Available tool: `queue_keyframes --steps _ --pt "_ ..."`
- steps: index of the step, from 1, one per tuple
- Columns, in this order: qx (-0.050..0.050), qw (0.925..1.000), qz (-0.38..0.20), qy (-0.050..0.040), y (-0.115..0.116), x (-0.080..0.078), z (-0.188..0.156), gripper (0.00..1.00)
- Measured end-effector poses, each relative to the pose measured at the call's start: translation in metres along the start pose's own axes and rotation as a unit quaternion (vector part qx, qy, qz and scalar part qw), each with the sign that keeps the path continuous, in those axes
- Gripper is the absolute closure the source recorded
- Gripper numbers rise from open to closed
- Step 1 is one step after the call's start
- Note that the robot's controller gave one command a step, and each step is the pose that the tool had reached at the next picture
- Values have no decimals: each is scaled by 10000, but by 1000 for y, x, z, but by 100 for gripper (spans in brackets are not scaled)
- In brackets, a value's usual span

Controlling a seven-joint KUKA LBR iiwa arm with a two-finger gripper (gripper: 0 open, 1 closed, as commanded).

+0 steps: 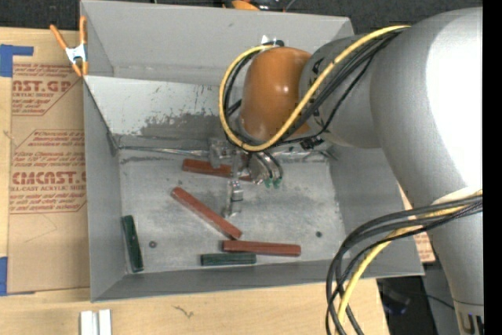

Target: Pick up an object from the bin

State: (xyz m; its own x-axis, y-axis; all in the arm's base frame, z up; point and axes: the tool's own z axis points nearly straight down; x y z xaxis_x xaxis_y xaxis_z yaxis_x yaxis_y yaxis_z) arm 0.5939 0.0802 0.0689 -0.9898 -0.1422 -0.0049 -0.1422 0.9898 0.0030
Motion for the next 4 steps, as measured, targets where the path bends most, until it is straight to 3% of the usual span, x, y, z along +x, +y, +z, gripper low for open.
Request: queue_keyframes --steps 1,2,3,4 --pt "9 9921 1252 5 -8 18 -6 0" --pt "12 9922 1247 3 -8 17 -6 100" --pt "12 9905 1373 -33 -26 24 -157 100" --pt "12 9932 1165 60 26 66 -92 100"
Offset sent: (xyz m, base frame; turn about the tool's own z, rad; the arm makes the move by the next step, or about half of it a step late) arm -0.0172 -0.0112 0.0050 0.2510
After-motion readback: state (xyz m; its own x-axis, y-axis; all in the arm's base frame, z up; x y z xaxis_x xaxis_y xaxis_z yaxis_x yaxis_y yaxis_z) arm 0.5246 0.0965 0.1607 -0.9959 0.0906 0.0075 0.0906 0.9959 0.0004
